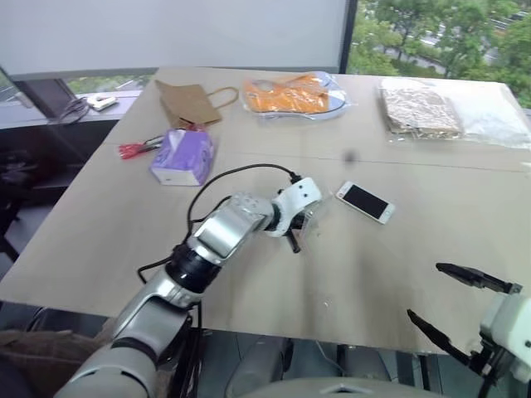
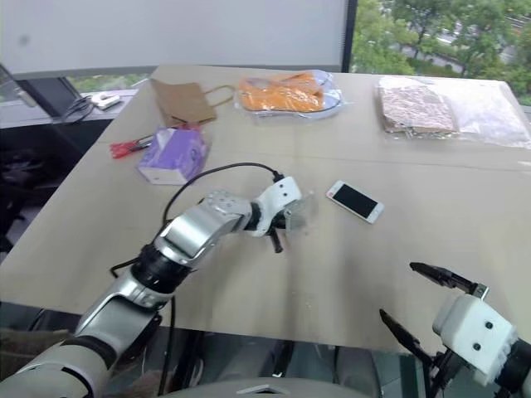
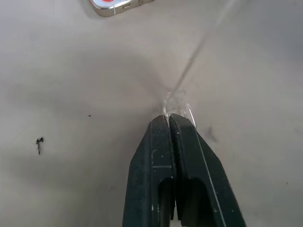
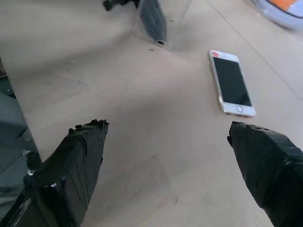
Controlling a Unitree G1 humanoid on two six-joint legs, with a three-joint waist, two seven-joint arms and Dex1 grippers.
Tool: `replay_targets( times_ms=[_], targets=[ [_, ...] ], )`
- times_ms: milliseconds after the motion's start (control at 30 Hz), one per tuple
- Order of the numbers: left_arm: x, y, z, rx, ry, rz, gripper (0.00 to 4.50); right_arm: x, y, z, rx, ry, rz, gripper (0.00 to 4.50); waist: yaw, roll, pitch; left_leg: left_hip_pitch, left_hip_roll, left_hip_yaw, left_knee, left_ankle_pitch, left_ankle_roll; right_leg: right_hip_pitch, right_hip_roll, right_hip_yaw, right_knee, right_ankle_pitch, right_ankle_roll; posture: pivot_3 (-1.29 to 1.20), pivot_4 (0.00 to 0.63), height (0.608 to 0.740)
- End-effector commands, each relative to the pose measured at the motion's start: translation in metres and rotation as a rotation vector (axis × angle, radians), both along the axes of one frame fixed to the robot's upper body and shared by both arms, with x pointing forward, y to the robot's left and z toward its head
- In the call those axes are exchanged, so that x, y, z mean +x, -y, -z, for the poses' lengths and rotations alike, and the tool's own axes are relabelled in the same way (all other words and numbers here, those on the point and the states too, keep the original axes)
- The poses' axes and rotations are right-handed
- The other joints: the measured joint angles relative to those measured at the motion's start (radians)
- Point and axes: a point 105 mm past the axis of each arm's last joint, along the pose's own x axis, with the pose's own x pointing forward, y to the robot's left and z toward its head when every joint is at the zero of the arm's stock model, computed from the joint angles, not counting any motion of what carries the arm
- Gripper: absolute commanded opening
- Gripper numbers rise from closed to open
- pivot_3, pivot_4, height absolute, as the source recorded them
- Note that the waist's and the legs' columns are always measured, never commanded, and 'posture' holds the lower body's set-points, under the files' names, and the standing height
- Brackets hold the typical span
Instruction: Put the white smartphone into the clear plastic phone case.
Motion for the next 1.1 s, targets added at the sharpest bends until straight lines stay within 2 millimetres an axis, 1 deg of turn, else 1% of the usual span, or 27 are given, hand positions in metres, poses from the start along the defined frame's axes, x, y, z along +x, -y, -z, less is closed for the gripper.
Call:
replay_targets(
  times_ms=[33,67,133,167,233,267,300,400,433,567,667,733,867,1000,1033,1067,1100],
  targets=[
    [0.003,-0.032,-0.017,-0.016,0.056,-0.065,0.03,0.007,-0.006,-0.001,0.007,0.017,-0.029,4.50,-0.012,0.001,0.000,0.000,0.000,0.000,0.000,0.000,0.000,0.000,0.000,0.000,0.000,0.000,0.000,0.00,0.150,0.740],
    [0.001,-0.033,-0.021,-0.034,0.063,-0.057,0.03,0.009,-0.006,0.000,0.008,0.018,-0.033,4.50,-0.014,0.001,0.000,0.000,0.000,0.000,0.000,0.000,0.000,0.000,0.000,0.000,0.000,0.000,0.000,0.00,0.150,0.740],
    [-0.015,-0.024,-0.033,-0.157,0.045,0.042,0.03,0.014,-0.007,0.000,0.015,0.024,-0.043,4.50,-0.010,0.000,0.001,0.000,0.000,0.000,0.000,0.000,0.000,-0.001,0.000,0.000,0.000,0.000,0.000,0.00,0.150,0.740],
    [-0.022,-0.024,-0.037,-0.202,0.020,0.091,0.03,0.016,-0.007,0.000,0.014,0.028,-0.049,4.50,-0.003,0.000,0.001,0.000,-0.001,0.000,0.000,0.000,0.000,-0.001,0.000,0.000,0.000,0.000,0.000,0.00,0.150,0.740],
    [-0.026,-0.027,-0.046,-0.266,0.033,0.126,0.03,0.019,-0.008,0.000,0.013,0.031,-0.058,4.50,0.011,0.000,0.001,-0.001,-0.001,-0.001,0.000,0.000,0.000,-0.001,-0.001,-0.001,-0.001,0.000,0.000,0.00,0.150,0.740],
    [-0.027,-0.029,-0.049,-0.276,0.049,0.148,0.58,0.020,-0.008,0.000,0.013,0.032,-0.060,4.50,0.014,0.000,0.002,-0.001,-0.001,-0.002,0.000,0.000,0.000,-0.001,-0.001,-0.002,-0.001,0.000,0.000,0.00,0.150,0.740],
    [-0.027,-0.029,-0.052,-0.280,0.069,0.172,0.67,0.020,-0.008,-0.001,0.013,0.033,-0.062,4.50,0.015,0.000,0.002,-0.002,-0.001,-0.002,0.000,0.000,0.000,-0.001,-0.001,-0.003,-0.002,0.000,0.000,0.00,0.150,0.740],
    [-0.026,-0.026,-0.050,-0.248,0.094,0.245,1.82,0.021,-0.007,0.000,0.015,0.032,-0.062,4.50,0.016,0.000,0.002,-0.002,-0.001,-0.002,0.000,0.000,0.000,0.000,-0.001,-0.003,-0.001,0.000,0.000,0.00,0.150,0.740],
    [-0.027,-0.022,-0.048,-0.245,0.090,0.277,2.27,0.021,-0.007,0.001,0.015,0.031,-0.061,4.50,0.016,0.000,0.002,-0.002,-0.001,-0.002,0.000,0.000,0.000,0.000,-0.002,-0.003,-0.002,0.000,0.000,0.00,0.150,0.740],
    [-0.029,-0.003,-0.037,-0.201,0.100,0.414,2.27,0.019,-0.008,0.000,0.018,0.036,-0.048,4.50,0.015,0.000,0.002,-0.002,-0.002,-0.002,0.001,0.000,0.000,0.000,-0.002,-0.003,-0.002,0.000,0.000,0.00,0.150,0.740],
    [-0.025,0.011,-0.024,-0.142,0.119,0.474,2.27,0.016,-0.007,0.001,0.018,0.033,-0.033,4.50,0.011,0.000,0.002,-0.003,-0.002,-0.002,0.000,0.000,0.000,0.000,-0.002,-0.003,-0.002,0.000,0.000,0.00,0.150,0.740],
    [-0.016,0.023,-0.014,-0.108,0.118,0.479,2.27,0.014,-0.006,0.002,0.018,0.034,-0.015,4.50,0.010,0.000,0.002,-0.003,-0.002,-0.002,0.001,0.000,0.000,0.000,-0.002,-0.003,-0.002,0.000,0.000,0.00,0.150,0.740],
    [-0.007,0.046,-0.005,-0.056,0.104,0.492,2.27,0.011,-0.008,0.003,0.021,0.033,0.002,4.50,0.009,-0.001,0.002,-0.003,-0.002,-0.002,0.001,0.000,0.000,0.001,-0.001,-0.003,-0.002,0.000,0.000,0.00,0.150,0.740],
    [-0.012,0.066,0.000,-0.016,0.056,0.539,2.27,0.005,-0.008,0.004,0.016,0.020,0.018,4.50,0.007,-0.001,0.002,-0.003,-0.002,-0.002,0.001,0.000,0.000,0.000,-0.001,-0.003,-0.002,0.000,0.000,0.00,0.150,0.740],
    [-0.014,0.067,0.004,0.009,0.022,0.542,2.27,0.003,-0.008,0.005,0.014,0.017,0.022,4.50,0.007,-0.001,0.002,-0.003,-0.002,-0.002,0.001,0.000,0.000,0.000,-0.001,-0.003,-0.002,0.000,0.000,0.00,0.150,0.740],
    [-0.015,0.068,0.009,0.048,0.019,0.555,1.76,0.002,-0.007,0.005,0.008,0.016,0.027,4.50,0.006,-0.001,0.002,-0.003,-0.002,-0.002,0.001,0.000,0.000,0.000,-0.001,-0.003,-0.002,0.000,0.000,0.00,0.150,0.740],
    [-0.016,0.067,0.014,0.081,0.016,0.566,1.67,0.001,-0.007,0.005,0.005,0.014,0.032,4.50,0.006,-0.001,0.002,-0.003,-0.002,-0.002,0.001,0.000,0.000,0.000,-0.001,-0.003,-0.002,0.000,0.000,0.00,0.150,0.740]
  ],
)
